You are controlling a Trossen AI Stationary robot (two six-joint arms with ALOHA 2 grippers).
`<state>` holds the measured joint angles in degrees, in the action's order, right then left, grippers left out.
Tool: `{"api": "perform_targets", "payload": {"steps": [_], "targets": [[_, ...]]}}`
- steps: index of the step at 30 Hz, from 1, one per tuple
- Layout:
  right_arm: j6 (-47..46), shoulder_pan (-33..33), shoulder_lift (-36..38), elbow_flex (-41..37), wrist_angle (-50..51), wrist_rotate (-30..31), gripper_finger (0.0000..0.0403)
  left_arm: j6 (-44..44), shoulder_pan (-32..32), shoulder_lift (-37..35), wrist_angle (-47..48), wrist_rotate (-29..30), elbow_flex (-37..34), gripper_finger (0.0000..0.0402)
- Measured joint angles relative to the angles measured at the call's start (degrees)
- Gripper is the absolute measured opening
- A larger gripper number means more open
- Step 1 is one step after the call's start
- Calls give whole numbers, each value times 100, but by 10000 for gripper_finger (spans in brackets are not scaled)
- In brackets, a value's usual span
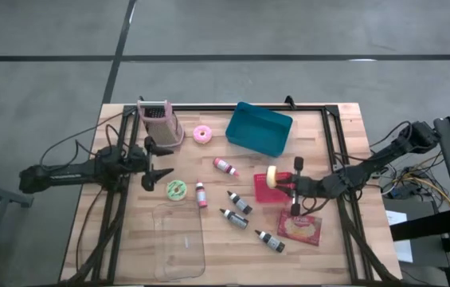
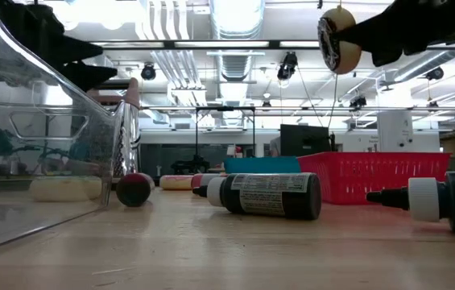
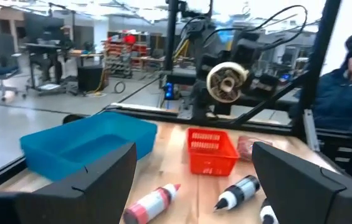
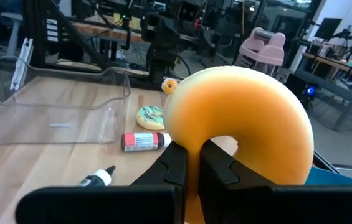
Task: Pick & Place Food Item
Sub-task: Put the black donut into the red basket
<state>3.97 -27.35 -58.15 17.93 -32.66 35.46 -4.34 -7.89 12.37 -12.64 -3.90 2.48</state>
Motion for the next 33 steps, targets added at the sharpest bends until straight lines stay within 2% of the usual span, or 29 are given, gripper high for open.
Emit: {"api": "perform_targets", "payload": {"steps": [4,9,14,20,25,33], "targets": [[-18,0,0,-172,-182,4,12,-16,314,469,-513,98,0,326],[-29,0,0,-490,-674,7,12,158,774,1487,-1532,757,108,316],[-76,0,0,-620,-830,5,12,378,1056,2757,-1649,1095,754,299],[-97,4,0,-571,-831,-258,12,753,1140,3965,-1694,1126,1469,292],[-158,4,0,-574,-831,-425,12,865,1140,4279,-1659,1180,1696,292],[-242,2,0,-633,-824,-432,12,861,1138,4336,-1509,1386,1698,292]]}}
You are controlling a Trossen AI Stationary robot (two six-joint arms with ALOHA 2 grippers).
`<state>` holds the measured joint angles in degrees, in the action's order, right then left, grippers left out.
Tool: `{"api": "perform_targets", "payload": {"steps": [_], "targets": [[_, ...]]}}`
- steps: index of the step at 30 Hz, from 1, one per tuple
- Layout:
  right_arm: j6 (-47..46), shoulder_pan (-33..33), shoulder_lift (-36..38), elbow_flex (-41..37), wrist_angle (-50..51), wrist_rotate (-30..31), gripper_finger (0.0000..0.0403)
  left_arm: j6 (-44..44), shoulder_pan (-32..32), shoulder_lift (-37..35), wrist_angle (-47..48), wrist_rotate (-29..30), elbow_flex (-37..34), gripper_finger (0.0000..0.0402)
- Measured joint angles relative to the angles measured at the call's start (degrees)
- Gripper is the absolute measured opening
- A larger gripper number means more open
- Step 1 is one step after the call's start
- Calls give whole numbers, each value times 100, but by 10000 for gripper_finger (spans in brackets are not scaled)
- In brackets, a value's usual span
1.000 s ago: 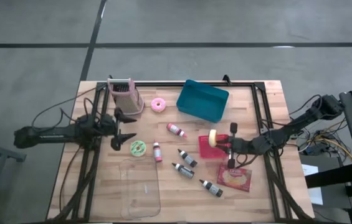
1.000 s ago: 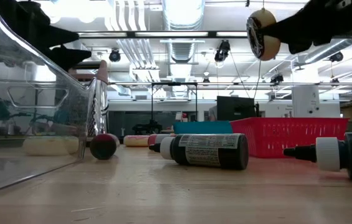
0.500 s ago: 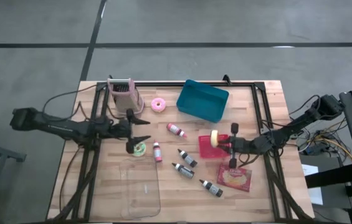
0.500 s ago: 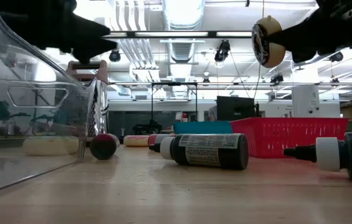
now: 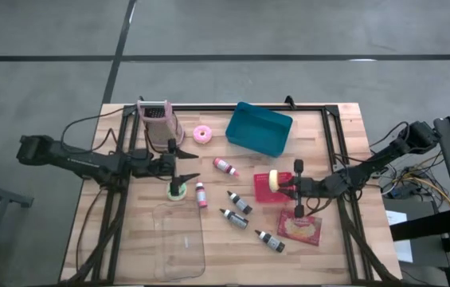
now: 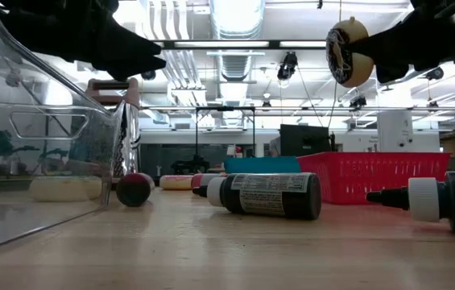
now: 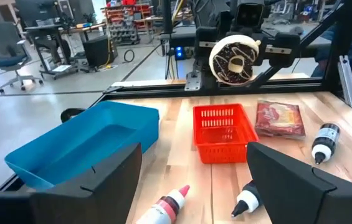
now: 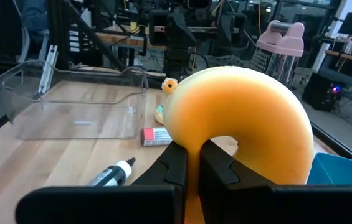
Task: Pick & Place Food Item
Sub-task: Put the black donut into the red basket
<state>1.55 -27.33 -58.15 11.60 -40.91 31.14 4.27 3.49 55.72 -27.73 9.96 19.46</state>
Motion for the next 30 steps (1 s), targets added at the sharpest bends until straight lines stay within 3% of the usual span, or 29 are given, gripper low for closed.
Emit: {"api": "perform_targets", "payload": {"steps": [12,18,30], "targets": [[-195,-2,-4,5,198,-36,12,-15,0,0,54,16,0,292],[-696,123,-4,442,1515,-82,12,-15,0,0,52,59,0,292],[-1557,931,-4,2074,5161,-1666,12,-17,-4,0,74,63,0,292]]}}
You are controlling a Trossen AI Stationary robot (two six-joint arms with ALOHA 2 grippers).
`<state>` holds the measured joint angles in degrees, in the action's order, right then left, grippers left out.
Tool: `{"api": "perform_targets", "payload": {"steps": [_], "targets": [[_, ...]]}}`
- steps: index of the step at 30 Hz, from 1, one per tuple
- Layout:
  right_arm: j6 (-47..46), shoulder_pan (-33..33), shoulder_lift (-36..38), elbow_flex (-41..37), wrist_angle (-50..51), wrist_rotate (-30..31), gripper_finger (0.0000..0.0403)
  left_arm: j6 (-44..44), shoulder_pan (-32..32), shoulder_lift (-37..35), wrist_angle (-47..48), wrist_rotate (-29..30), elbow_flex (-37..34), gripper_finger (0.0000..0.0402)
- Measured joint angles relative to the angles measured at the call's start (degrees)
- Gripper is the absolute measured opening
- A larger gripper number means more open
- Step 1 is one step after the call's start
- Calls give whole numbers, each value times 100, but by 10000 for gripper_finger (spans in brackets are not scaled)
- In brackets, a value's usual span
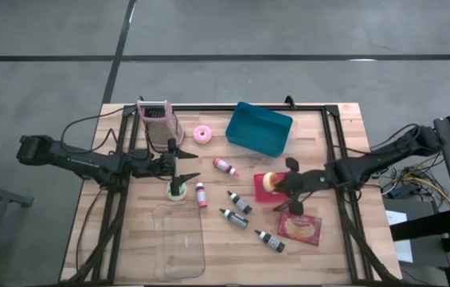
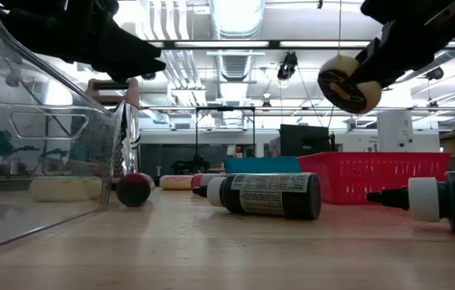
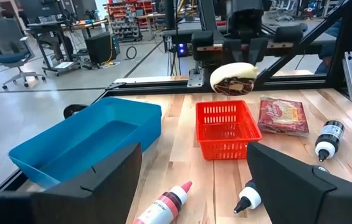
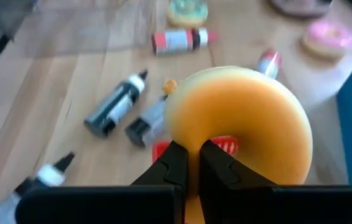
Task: Pick & Place Food Item
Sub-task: Put the black donut into the red basket
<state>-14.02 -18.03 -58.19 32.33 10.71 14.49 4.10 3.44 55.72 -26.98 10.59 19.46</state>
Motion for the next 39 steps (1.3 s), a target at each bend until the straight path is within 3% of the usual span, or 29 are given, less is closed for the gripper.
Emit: {"api": "perform_targets", "payload": {"steps": [5,11,23,39], "targets": [[-137,480,-181,557,1194,-825,12,0,0,0,1,2,-2,292],[37,862,-1071,1151,2034,-1667,12,0,0,-2,2,15,-2,292],[593,983,-2681,2140,2814,-1863,12,-2,2,-2,17,46,-2,292],[885,1404,-3080,2121,2939,-1953,12,-2,4,-2,72,57,-2,292]]}}
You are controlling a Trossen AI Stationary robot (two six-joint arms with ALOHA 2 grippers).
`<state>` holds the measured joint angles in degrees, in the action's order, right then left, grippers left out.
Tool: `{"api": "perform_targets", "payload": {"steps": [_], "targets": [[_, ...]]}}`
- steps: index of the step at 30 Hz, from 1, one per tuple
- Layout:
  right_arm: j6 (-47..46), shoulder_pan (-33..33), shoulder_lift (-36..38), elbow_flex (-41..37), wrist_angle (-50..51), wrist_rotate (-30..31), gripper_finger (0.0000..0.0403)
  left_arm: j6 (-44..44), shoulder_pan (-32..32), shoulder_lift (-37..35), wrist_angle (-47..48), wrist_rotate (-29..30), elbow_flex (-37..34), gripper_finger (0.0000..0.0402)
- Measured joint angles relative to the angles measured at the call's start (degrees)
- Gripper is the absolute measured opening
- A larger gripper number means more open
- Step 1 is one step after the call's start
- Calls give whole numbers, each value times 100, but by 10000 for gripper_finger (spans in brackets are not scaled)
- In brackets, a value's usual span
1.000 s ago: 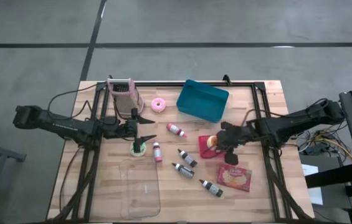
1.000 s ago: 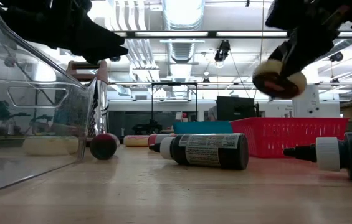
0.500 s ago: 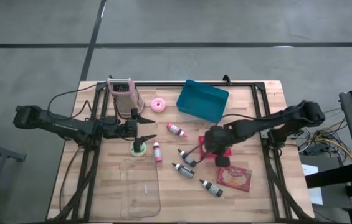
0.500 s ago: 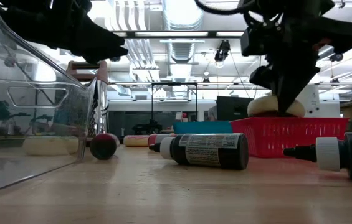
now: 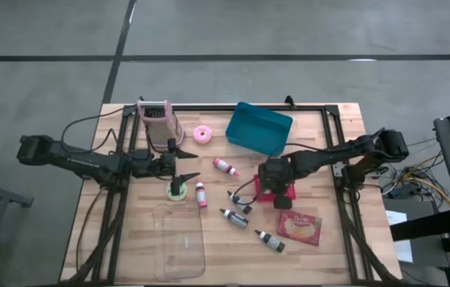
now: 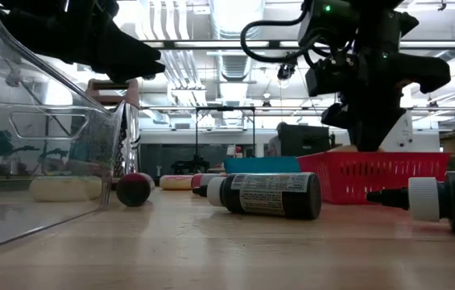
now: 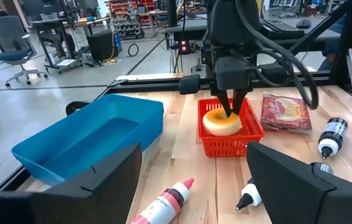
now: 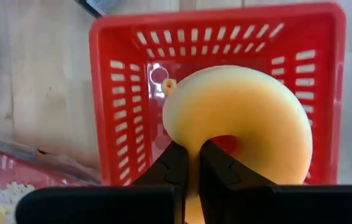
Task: Pick & Place Food Item
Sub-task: Put the black donut into the red basket
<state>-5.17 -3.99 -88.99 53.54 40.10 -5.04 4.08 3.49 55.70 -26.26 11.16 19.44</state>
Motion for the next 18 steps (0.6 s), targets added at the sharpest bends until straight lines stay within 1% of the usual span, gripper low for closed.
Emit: {"api": "perform_targets", "payload": {"steps": [18], "targets": [[87,35,-50,-7,2,7,13,-2,0,-2,20,-4,0,292]]}}
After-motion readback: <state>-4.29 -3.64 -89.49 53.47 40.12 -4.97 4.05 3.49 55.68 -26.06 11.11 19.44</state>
